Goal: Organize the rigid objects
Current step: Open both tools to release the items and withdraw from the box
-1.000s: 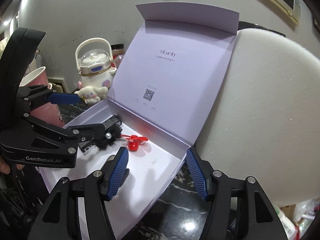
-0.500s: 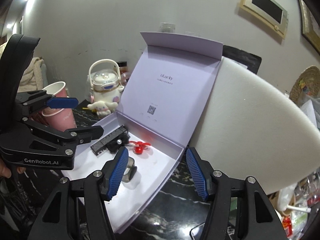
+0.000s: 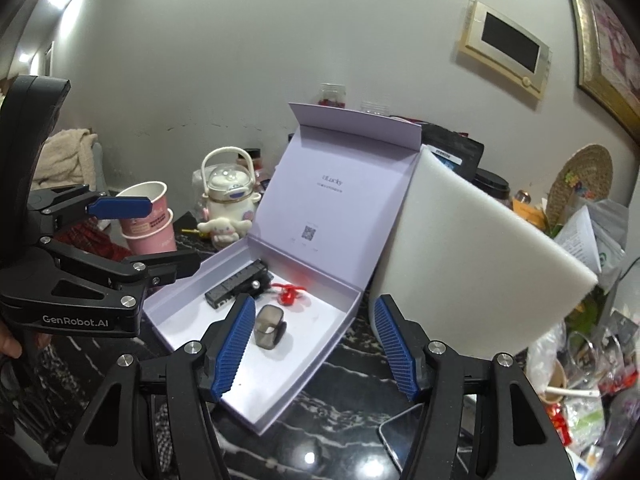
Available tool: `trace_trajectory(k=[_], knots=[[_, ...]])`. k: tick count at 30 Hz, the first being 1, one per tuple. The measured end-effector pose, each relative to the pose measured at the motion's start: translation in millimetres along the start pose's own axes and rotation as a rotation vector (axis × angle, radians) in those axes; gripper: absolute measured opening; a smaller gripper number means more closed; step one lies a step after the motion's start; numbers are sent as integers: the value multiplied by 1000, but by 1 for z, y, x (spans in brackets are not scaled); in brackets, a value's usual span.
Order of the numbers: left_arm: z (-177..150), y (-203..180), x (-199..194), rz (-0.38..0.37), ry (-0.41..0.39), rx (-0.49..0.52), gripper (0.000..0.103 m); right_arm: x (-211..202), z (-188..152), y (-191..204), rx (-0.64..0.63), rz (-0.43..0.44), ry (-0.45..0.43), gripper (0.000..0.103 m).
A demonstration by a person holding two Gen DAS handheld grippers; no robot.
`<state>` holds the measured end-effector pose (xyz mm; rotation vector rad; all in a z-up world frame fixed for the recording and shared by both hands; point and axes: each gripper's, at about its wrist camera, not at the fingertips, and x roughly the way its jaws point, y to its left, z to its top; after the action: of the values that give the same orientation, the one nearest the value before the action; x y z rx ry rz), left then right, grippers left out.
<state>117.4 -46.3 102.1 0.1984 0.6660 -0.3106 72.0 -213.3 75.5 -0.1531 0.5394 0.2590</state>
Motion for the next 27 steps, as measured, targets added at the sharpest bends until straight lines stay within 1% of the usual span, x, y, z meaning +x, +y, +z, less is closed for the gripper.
trace_trajectory(k=[5, 15, 22, 25, 27], knots=[[-12, -7, -22, -5, -14, 4, 83, -18, -7, 6, 6, 1, -15, 65], [-35, -8, -48, 5, -13, -13, 83, -43, -24, 22, 5, 2, -20, 69], [-53, -7, -57, 14, -9, -12, 83, -53, -40, 32, 15, 14, -10, 71], [-63, -7, -58, 19, 2, -12, 84, -54, -49, 36, 19, 12, 7, 71], [-69, -7, -59, 11, 8, -12, 87, -55, -55, 39, 23, 10, 12, 71]])
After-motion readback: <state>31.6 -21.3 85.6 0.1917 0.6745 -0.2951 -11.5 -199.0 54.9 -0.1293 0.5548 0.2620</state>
